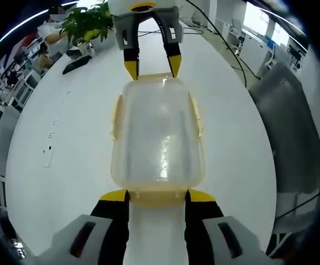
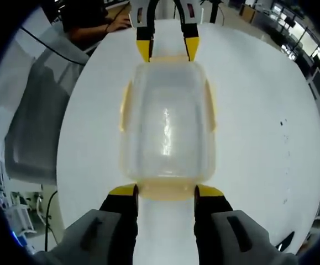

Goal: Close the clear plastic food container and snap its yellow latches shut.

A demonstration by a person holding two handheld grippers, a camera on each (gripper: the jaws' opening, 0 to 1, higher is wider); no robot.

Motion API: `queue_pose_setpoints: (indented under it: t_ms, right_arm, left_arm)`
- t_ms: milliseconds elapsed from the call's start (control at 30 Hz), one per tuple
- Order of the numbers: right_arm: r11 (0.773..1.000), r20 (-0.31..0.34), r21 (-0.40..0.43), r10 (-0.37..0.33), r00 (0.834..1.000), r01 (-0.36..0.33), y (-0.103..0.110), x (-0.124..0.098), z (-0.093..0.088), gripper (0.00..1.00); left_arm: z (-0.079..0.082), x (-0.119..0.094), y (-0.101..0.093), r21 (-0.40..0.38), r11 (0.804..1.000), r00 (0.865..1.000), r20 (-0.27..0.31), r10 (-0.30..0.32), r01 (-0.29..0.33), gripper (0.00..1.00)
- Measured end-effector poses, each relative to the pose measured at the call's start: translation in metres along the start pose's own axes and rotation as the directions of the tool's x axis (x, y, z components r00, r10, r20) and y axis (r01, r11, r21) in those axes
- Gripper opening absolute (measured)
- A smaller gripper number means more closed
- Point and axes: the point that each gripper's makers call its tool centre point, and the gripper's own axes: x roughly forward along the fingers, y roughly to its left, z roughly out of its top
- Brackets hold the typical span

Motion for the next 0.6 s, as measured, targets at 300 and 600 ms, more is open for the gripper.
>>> queue_pose_setpoints:
  t_ms: [300,600]
  right_arm:
    - [1.000,0.001,0.003,-0.006,1.000,0.006,0.001,0.000,0.000,0.37]
    - [0.999,0.007,0.050,-0.005,1.000,0.005,0.002,0.003,-0.004,0.45]
  left_arm:
    - [0.000,0.000,-0.001,0.010,1.000,1.000,0.008,0.007,-0.007,0.34]
    - [-0.016,0.006,0.000,0.085,0.996,0.999,-0.044,0.014,-0.010,0.46]
